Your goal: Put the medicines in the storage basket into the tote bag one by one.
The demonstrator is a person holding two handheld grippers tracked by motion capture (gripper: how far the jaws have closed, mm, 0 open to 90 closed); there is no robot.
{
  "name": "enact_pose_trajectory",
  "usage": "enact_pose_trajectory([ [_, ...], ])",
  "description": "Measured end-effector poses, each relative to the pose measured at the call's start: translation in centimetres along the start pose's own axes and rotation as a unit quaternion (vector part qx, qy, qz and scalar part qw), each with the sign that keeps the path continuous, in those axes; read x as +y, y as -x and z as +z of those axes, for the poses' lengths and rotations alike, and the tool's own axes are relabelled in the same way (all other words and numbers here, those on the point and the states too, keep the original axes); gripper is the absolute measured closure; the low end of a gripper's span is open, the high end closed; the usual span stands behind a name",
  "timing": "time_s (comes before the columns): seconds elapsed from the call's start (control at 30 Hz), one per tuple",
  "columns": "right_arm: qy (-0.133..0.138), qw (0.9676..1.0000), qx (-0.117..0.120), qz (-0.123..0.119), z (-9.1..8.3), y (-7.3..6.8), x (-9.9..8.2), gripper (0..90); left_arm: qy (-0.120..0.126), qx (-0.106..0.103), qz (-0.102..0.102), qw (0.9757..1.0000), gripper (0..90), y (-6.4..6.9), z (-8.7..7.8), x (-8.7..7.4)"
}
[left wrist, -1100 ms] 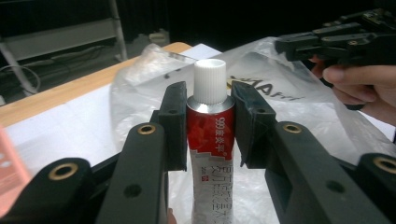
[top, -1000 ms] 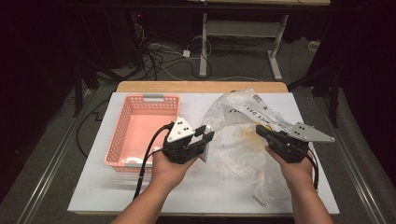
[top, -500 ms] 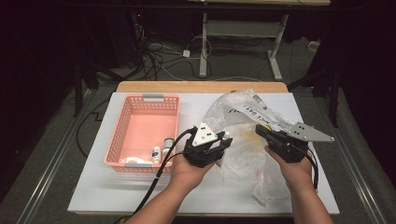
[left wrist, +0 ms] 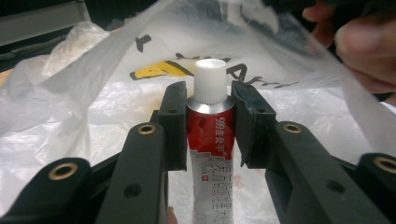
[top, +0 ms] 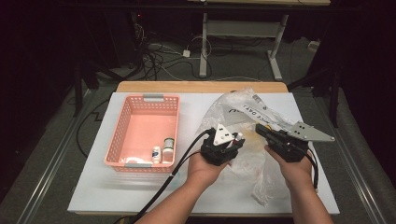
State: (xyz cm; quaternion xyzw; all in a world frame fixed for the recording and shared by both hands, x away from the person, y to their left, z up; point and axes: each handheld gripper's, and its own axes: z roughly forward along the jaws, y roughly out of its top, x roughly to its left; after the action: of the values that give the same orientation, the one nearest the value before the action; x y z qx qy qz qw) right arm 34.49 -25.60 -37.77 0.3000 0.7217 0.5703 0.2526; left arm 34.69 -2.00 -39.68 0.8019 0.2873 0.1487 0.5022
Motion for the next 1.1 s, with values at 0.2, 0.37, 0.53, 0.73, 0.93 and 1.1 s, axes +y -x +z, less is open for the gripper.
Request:
enact_pose_trajectory([
  [0.2,0.005,1.0000,-0.001,0.002,-0.1,0.2,0.2,90.0,-0.004,0.002,-0.001,1.0000,66.3,-0.1,1.6,-0.3],
  [0.37,0.009,0.9999,-0.001,0.005,-0.2,0.2,0.3,90.0,-0.008,0.006,0.002,0.9999,66.3,0.1,2.5,-0.4],
  [0.53,0.009,0.9999,-0.001,0.006,-0.2,0.2,0.3,90.0,-0.012,0.012,-0.004,0.9998,66.3,0.0,3.3,-0.4],
  [0.73,0.008,0.9999,-0.001,0.007,-0.1,0.4,0.2,90.0,-0.015,0.020,-0.008,0.9996,66.2,-0.2,4.4,-0.5],
  [0.93,0.015,0.9998,-0.003,0.009,-0.4,0.7,0.4,90.0,-0.015,0.021,-0.006,0.9997,66.1,-0.2,5.4,-0.4],
  [1.1,0.015,0.9998,-0.004,0.013,-0.3,0.8,0.3,90.0,-0.020,0.023,-0.006,0.9995,66.0,-0.1,6.3,-0.3],
])
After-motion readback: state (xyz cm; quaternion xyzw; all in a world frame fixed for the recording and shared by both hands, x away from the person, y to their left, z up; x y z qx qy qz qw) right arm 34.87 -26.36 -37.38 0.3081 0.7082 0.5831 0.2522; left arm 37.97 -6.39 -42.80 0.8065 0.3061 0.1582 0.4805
